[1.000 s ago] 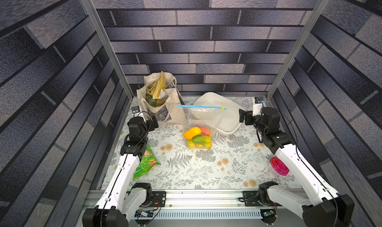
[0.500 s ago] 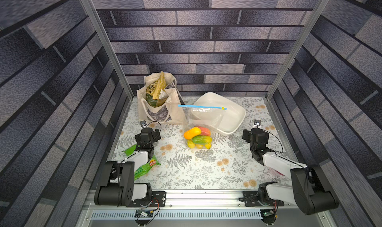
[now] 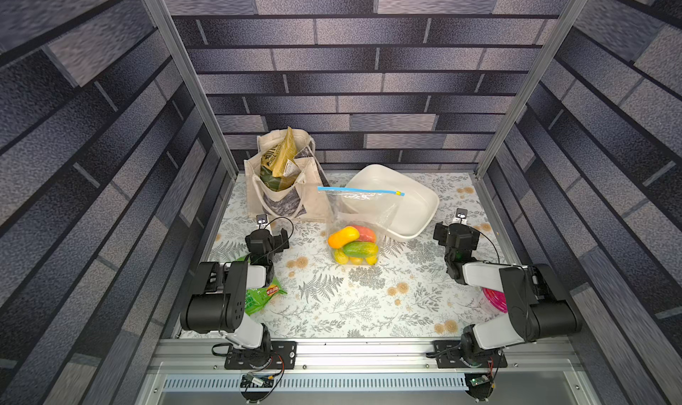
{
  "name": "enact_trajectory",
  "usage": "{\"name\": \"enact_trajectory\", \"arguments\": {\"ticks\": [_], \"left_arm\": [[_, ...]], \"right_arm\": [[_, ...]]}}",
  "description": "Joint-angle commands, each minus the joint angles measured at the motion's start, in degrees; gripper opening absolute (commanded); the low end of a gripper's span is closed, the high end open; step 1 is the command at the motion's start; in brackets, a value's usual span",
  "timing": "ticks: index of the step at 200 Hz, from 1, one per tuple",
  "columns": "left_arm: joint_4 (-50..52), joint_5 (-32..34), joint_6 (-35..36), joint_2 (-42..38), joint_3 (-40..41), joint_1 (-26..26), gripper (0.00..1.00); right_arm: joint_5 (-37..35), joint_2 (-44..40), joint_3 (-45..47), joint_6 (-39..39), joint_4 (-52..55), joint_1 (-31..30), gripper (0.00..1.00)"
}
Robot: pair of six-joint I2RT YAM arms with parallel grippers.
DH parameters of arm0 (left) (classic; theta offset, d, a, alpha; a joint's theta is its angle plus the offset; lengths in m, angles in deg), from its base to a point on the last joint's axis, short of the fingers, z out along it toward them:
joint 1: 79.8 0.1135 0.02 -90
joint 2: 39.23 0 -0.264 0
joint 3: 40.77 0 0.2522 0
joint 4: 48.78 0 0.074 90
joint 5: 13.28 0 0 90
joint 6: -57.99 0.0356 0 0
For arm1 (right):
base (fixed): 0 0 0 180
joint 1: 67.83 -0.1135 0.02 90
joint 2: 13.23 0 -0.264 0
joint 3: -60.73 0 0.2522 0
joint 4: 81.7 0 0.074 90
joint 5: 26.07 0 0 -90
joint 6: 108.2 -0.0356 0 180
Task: Place the mango in a zip-top bag and seal the zipper
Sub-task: Reset both arms
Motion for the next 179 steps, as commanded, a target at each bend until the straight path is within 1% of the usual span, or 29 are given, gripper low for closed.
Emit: {"name": "enact_trajectory", "arguments": {"ticks": [1, 12, 18, 26, 37, 44, 52, 63, 73, 83, 92, 101, 112, 179], "left_arm": [[-0.91, 1.58, -1.06, -0.09, -1.64, 0.44, 1.00], [-0.27, 0.91, -1.79, -0.02, -1.93, 1.17, 1.00], [-0.18, 0.49, -1.88, 0.03, -2.06, 1.37, 1.00], [-0.23, 0.11, -1.93, 0.03, -1.98, 1.53, 1.00], [-0.45, 0.17, -1.95, -0.01, -1.90, 1.49, 1.00], [-0.58, 0.38, -1.85, -0.20, -1.72, 1.45, 1.00], [-0.73, 0.60, -1.84, -0.18, -1.64, 1.32, 1.00], [-0.58, 0.43, -1.89, -0.31, -1.66, 1.38, 1.00], [-0.47, -0.03, -1.93, -0.11, -1.85, 1.58, 1.00], [-0.43, -0.03, -1.94, -0.20, -1.83, 1.58, 1.00], [-0.42, 0.01, -1.99, -0.18, -1.81, 1.58, 1.00], [-0.47, 0.01, -2.01, -0.18, -1.81, 1.58, 1.00], [-0.35, 0.00, -1.97, -0.18, -1.86, 1.58, 1.00], [0.24, -0.42, -1.98, 0.00, -2.22, 1.74, 1.00]], "right_arm": [[1.21, 0.18, -1.01, 0.30, 2.11, 0.34, 1.00], [1.72, -0.12, 0.05, 0.58, 0.19, 0.36, 1.00], [3.18, -0.53, 1.00, 0.95, -0.73, 0.39, 1.00], [6.49, -1.11, 3.97, 2.24, -5.70, 0.38, 1.00], [9.25, -1.56, 8.08, 2.74, -12.93, 0.73, 1.00], [9.94, 0.15, 8.15, 2.52, -14.32, 1.01, 1.00], [8.61, 4.12, 6.68, 2.54, -17.42, 1.19, 1.00], [9.16, 1.03, 6.54, 1.07, -11.39, 1.76, 1.00], [9.53, 2.89, 6.46, 0.98, -14.43, 2.31, 1.00], [9.77, 1.56, 6.10, 0.69, -11.29, 2.39, 1.00], [9.58, 2.48, 6.35, 0.91, -13.53, 2.46, 1.00], [9.72, 1.61, 6.37, 0.83, -11.92, 2.42, 1.00], [9.61, 2.10, 6.53, 0.96, -13.34, 2.35, 1.00], [9.69, 1.91, 6.44, 0.95, -12.73, 2.34, 1.00]]}}
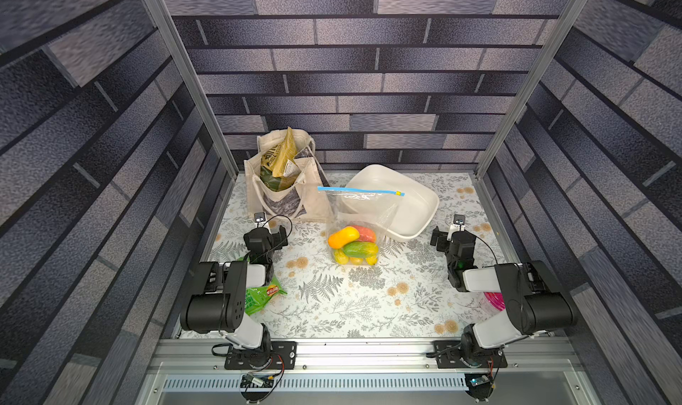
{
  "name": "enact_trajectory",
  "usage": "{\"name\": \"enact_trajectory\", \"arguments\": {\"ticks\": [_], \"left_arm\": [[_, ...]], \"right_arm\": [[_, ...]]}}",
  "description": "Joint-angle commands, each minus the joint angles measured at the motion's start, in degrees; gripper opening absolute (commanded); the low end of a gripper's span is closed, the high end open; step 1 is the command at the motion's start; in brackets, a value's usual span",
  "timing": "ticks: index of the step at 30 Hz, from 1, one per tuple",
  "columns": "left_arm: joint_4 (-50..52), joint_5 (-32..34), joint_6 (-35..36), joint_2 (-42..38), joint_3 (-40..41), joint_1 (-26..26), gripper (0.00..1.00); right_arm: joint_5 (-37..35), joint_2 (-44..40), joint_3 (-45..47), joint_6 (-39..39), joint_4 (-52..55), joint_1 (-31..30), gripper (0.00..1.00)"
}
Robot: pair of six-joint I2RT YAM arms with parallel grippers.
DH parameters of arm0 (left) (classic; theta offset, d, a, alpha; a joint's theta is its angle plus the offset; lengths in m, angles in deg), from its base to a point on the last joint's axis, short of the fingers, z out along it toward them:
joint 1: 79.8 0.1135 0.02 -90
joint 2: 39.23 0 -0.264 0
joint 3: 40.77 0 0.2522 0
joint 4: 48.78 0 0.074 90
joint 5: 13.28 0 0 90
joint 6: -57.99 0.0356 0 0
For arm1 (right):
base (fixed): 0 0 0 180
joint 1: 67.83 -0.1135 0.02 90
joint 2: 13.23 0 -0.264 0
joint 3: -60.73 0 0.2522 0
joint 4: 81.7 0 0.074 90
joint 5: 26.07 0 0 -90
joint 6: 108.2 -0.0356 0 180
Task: Place the mango in a zip-top bag and seal the zipper
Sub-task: Reset both arms
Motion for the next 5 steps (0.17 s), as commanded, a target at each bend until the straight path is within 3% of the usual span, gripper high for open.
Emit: {"name": "enact_trajectory", "arguments": {"ticks": [1, 5], "left_arm": [[0.26, -0.86, -1.52, 0.00, -1.30, 0.46, 1.00], [-0.22, -0.84, -1.44, -0.19, -0.95, 0.42, 1.00]], "right_arm": [[0.32, -0.38, -0.38, -0.50, -1.35, 0.31, 1.00], [0.33, -0.38, -0.38, -0.50, -1.32, 0.32, 1.00]]}}
